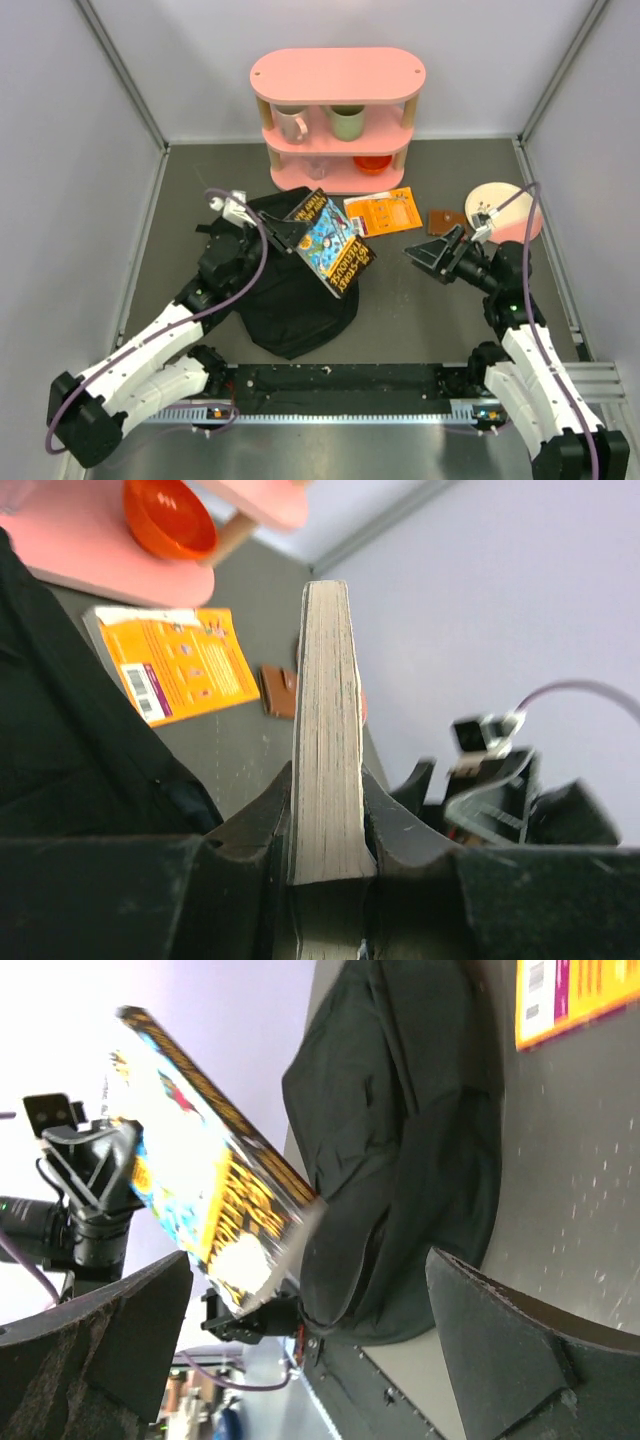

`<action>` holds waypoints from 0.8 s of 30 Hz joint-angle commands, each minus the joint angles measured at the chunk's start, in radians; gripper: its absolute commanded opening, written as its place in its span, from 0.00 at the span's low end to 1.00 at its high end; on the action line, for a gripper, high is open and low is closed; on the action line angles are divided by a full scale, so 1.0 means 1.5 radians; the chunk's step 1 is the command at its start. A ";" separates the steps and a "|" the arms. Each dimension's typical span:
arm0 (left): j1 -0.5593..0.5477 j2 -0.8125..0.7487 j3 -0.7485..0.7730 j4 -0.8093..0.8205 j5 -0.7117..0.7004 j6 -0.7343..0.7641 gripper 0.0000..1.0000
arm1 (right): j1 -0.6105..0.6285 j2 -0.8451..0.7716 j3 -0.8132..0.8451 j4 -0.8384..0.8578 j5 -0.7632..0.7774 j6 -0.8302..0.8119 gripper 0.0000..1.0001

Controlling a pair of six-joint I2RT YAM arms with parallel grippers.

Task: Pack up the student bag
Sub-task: Pick up the book from the center of the board.

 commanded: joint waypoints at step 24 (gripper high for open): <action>-0.001 -0.028 -0.075 0.184 -0.084 -0.174 0.00 | 0.378 0.291 0.017 0.439 0.234 0.185 0.97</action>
